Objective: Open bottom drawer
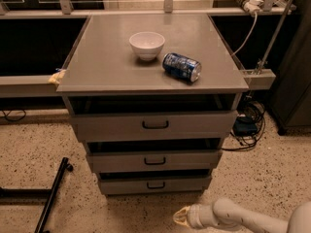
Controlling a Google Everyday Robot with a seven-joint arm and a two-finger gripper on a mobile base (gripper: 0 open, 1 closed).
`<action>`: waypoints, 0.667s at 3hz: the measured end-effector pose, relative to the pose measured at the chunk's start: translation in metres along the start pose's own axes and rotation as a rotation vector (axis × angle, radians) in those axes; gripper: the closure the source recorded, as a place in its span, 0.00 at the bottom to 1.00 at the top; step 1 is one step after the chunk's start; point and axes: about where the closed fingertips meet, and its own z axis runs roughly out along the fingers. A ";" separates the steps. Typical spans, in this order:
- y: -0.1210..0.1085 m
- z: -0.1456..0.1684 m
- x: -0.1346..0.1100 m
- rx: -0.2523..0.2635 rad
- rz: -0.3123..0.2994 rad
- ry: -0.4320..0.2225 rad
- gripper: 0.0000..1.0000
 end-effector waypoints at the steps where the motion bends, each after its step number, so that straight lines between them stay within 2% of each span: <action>1: -0.021 0.002 0.016 0.032 -0.033 0.010 0.12; 2: -0.045 0.005 0.014 0.049 -0.068 0.014 0.00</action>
Offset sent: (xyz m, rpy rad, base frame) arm 0.0756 -0.0234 -0.0079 -0.0547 -0.1250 0.0264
